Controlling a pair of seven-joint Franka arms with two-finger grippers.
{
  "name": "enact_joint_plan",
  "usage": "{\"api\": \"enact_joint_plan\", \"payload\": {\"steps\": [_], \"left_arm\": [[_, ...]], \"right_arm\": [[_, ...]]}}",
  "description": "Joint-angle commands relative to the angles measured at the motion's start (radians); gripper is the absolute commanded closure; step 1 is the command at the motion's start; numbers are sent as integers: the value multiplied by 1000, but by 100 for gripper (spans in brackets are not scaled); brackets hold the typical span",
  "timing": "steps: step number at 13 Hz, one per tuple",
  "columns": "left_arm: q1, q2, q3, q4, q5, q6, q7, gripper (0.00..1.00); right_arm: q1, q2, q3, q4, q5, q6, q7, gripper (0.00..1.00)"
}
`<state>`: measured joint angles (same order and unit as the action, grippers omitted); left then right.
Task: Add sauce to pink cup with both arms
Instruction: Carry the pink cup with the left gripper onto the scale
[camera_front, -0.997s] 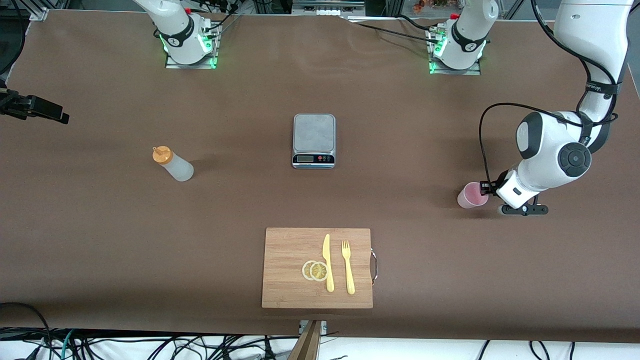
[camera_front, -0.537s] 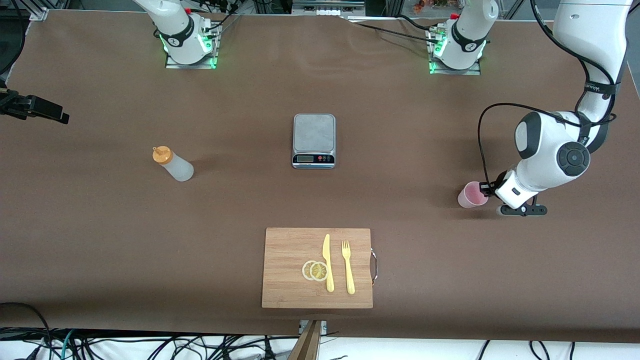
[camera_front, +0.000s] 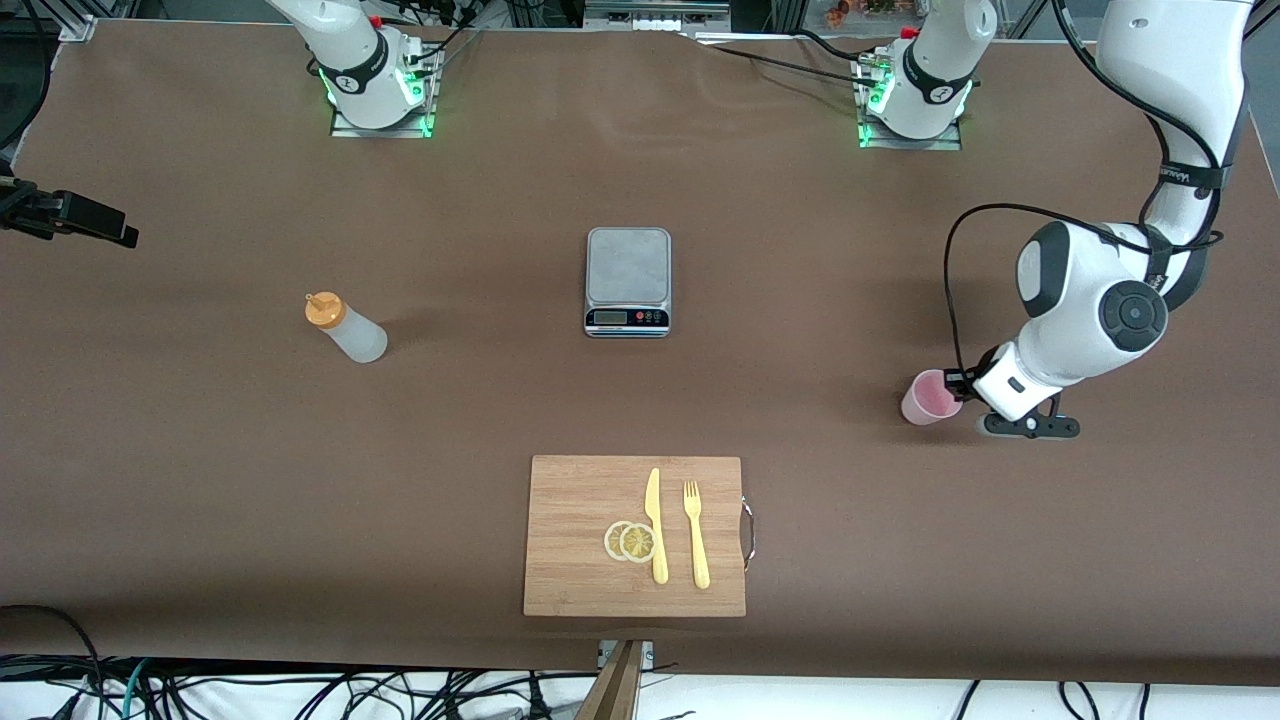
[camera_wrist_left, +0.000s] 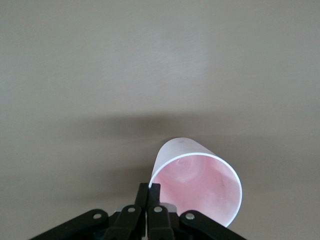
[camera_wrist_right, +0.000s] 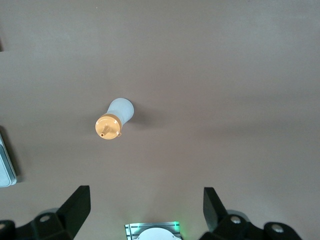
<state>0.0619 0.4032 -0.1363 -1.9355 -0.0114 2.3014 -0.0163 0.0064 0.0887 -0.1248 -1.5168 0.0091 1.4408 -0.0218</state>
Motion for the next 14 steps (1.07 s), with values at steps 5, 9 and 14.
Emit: {"api": "enact_joint_plan", "payload": {"steps": [5, 9, 14], "left_arm": [[-148, -21, -141, 75, -101, -119, -183, 100], [-292, -11, -227, 98, -116, -117, -503, 100], [-485, 43, -230, 150, -116, -102, -726, 100]], "right_arm": [[-8, 9, 2, 27, 9, -22, -9, 0], [-8, 9, 2, 27, 9, -22, -9, 0], [-8, 9, 1, 27, 9, -22, -9, 0]]}}
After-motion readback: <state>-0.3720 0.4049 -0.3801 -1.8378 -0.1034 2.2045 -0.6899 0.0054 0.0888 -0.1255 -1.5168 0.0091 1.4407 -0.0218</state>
